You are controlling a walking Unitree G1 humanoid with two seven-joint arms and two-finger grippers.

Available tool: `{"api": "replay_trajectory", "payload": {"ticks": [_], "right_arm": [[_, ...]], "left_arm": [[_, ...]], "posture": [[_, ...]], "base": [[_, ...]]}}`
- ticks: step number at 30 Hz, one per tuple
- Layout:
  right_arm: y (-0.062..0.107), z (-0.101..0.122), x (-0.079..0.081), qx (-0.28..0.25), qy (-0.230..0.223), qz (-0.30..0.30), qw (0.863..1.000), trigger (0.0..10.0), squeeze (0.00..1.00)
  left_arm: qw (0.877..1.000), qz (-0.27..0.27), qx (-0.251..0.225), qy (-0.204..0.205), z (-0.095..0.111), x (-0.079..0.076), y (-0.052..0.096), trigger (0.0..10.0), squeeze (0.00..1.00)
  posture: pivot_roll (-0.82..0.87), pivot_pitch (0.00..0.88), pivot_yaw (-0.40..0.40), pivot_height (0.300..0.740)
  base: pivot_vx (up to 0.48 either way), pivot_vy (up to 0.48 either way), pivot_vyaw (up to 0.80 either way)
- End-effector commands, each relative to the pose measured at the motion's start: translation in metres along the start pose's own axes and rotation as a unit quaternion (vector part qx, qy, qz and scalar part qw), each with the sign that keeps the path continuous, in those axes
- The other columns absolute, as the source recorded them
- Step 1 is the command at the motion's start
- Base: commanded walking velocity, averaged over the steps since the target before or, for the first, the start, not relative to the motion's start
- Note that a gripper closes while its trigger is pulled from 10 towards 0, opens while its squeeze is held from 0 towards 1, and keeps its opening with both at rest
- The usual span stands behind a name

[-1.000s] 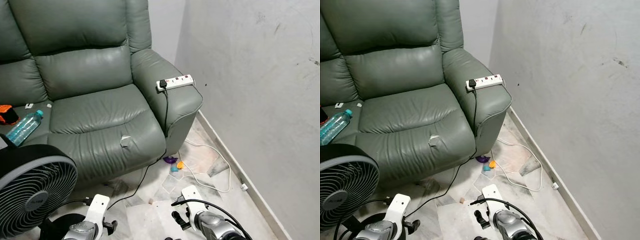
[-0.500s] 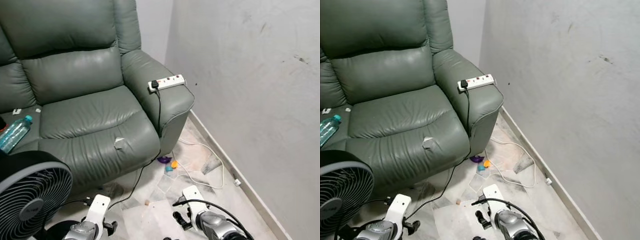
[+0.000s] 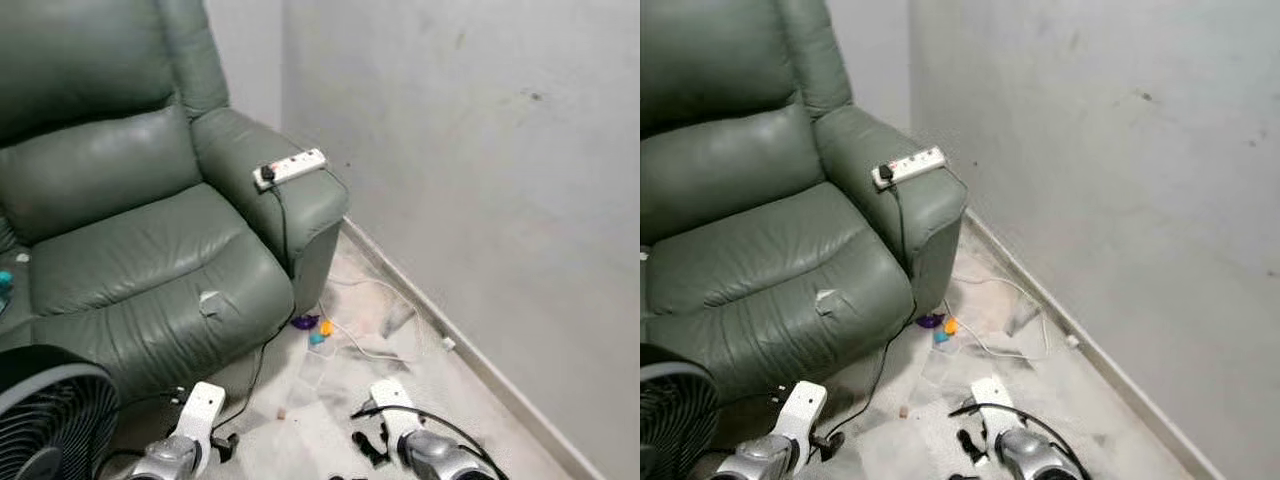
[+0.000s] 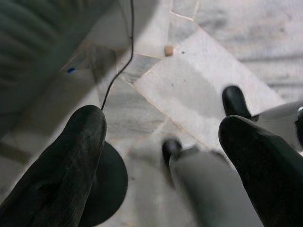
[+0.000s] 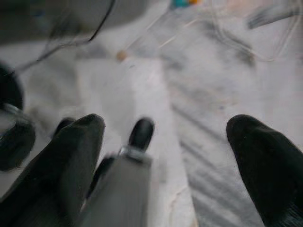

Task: Hang keys on a hook

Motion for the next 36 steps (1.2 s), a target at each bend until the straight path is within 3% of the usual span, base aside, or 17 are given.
{"api": "replay_trajectory", "payload": {"ticks": [1,5,7,13,24,36], "right_arm": [[0.000,-0.008,0.002,0.009,-0.004,0.002,1.000,10.0,0.00],[0.000,-0.008,0.001,0.009,-0.002,0.001,1.000,10.0,0.00],[0.001,-0.008,-0.001,0.010,-0.001,0.000,1.000,10.0,0.00],[0.001,-0.010,-0.002,0.011,0.000,-0.001,1.000,10.0,0.00],[0.002,-0.016,-0.005,0.017,-0.007,-0.006,1.000,10.0,0.00],[0.002,-0.020,-0.005,0.021,-0.010,-0.007,1.000,10.0,0.00]], "left_arm": [[1.000,0.005,0.001,0.001,-0.002,0.000,0.000,10.0,0.00],[1.000,0.016,-0.007,0.004,0.000,0.002,0.000,10.0,0.00],[0.999,0.008,-0.014,0.037,0.001,-0.002,0.000,10.0,0.00],[0.998,-0.003,-0.025,0.060,0.002,-0.006,0.000,10.0,0.00],[0.999,-0.027,-0.014,0.032,-0.002,-0.014,-0.001,10.0,0.00],[0.998,-0.047,-0.002,0.033,-0.007,-0.022,0.000,10.0,0.00]], "posture": [[0.06,0.108,-0.052,0.740],[0.06,0.110,-0.055,0.740],[0.05,0.113,-0.054,0.740],[0.05,0.119,-0.056,0.740],[0.05,0.126,-0.058,0.740],[0.05,0.128,-0.048,0.740]], "base": [[0.000,0.000,-0.76],[0.000,0.000,-0.76],[0.000,0.000,-0.76],[0.000,0.000,-0.76],[0.000,0.000,-0.76],[0.000,0.000,-0.76]]}}
Point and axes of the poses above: a point about 5 cm out from each wrist's last joint towards the gripper, its own y axis pointing back from the gripper into the wrist, its own z axis along the axis of the wrist's last joint, x = y × z, the point moved 6 cm from there along -y, pointing out of the wrist towards the gripper, and after that the axes turned 11 degrees about -y, right-handed, at the moved point
